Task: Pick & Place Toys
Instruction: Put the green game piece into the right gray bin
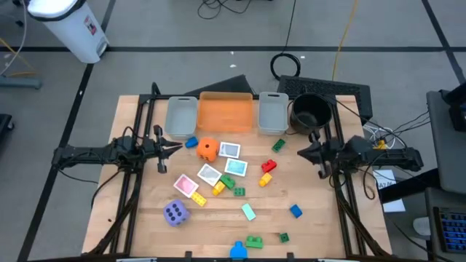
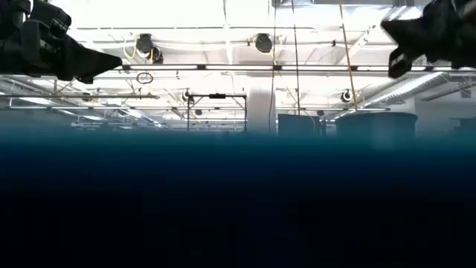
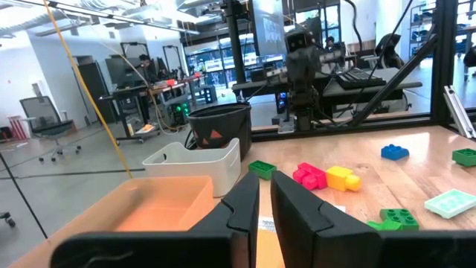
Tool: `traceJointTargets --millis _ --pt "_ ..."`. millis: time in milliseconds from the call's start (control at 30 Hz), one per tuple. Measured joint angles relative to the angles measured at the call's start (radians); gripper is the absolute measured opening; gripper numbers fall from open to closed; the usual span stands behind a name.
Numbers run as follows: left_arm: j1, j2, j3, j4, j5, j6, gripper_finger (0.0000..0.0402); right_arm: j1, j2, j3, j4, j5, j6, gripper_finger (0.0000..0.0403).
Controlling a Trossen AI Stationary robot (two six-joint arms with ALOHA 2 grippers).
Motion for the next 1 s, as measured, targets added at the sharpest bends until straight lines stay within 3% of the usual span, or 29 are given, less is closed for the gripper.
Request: traceJointTargets --millis 267,600,700,833,1000 --pt "0.000 0.000 0.000 0.000 0.000 0.000 0.0047 0.000 0.170 0.163 0.046 0.004 0.064 0.0000" --pt "0.000 0.000 0.000 0.000 0.001 0.000 0.0047 0.000 0.652 0.429 0.058 0.003 -0.043 0.0000" --pt "0.000 0.000 0.000 -0.001 0.001 0.000 0.0047 0.000 0.764 0.462 0.078 0.004 -0.068 0.0000" --pt "0.000 0.000 0.000 0.000 0.001 0.002 0.0047 0.000 0.868 0.470 0.241 0.009 0.002 0.0000" --pt "0.003 0.000 0.000 0.003 -0.088 0.143 0.0047 0.000 0.960 0.470 0.350 0.088 0.057 0.0000"
